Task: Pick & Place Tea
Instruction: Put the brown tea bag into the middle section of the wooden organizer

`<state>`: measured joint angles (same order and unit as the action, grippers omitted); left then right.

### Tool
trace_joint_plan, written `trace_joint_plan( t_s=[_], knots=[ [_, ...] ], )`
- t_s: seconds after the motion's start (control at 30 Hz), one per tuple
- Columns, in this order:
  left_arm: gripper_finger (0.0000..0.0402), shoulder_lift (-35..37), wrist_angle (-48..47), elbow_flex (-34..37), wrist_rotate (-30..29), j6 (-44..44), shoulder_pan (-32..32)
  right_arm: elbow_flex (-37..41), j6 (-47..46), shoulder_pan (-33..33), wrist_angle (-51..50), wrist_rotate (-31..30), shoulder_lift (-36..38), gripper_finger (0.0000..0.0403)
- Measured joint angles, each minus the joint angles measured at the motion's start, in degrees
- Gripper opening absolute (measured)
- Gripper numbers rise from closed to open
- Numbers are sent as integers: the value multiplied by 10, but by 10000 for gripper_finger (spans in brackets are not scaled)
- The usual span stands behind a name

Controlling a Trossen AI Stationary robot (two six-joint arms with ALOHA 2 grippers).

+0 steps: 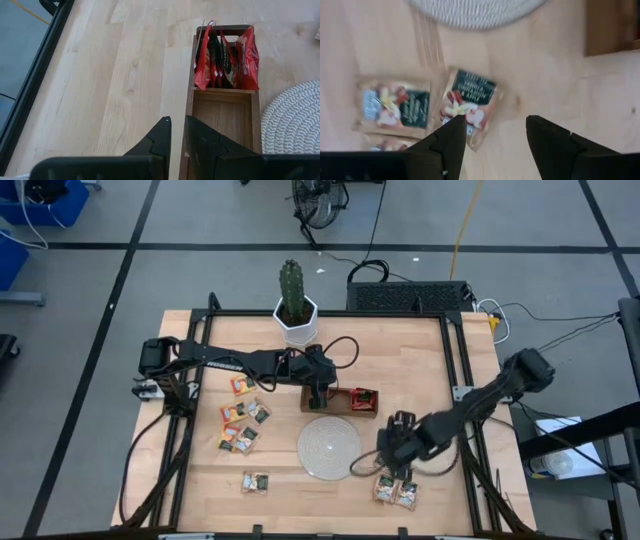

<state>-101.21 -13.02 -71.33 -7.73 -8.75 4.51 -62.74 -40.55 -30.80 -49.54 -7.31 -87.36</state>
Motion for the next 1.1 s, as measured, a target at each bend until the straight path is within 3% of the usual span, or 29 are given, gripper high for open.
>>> trace_joint_plan(
  t_s=[0.17,0.37,0.77,0.97,1.1],
  knots=[
    [63,0,0,0,0,0,0,-39,25,-14,-43,2,-99,196],
    [63,0,0,0,0,14,-1,-48,22,-16,-29,51,-149,214],
    [63,0,0,0,3,25,-1,21,2,-11,74,90,-153,246],
    [63,0,0,0,3,25,-1,66,-31,-5,83,90,-152,230],
    [63,0,0,0,3,25,-1,83,-47,-4,88,86,-152,199]
  ],
)
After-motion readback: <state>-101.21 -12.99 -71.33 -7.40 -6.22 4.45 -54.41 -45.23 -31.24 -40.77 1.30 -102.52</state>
